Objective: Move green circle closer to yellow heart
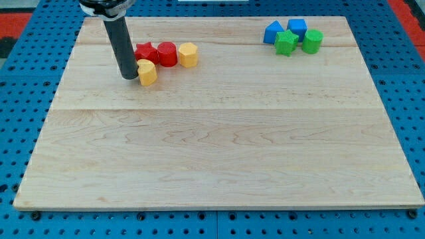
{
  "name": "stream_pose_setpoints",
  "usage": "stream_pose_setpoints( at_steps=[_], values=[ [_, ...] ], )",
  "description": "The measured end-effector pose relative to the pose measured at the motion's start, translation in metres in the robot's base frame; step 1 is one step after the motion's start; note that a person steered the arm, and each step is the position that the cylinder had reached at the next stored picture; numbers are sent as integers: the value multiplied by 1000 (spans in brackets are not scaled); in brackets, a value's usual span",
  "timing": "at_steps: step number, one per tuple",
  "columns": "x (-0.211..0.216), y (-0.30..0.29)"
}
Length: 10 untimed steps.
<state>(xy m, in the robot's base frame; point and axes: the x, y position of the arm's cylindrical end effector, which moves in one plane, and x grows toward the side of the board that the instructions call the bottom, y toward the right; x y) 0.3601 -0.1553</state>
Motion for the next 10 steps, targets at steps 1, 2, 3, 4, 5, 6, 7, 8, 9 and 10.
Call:
stream_pose_setpoints(
  at_steps=[1,2,3,4,5,6,7,8,9,10],
  values=[
    [37,-7],
    [108,24],
    [82,153],
    [24,270],
    [-35,387],
    [-94,432],
    [-95,379],
    [-38,297],
    [23,237],
    [24,273]
  ],
)
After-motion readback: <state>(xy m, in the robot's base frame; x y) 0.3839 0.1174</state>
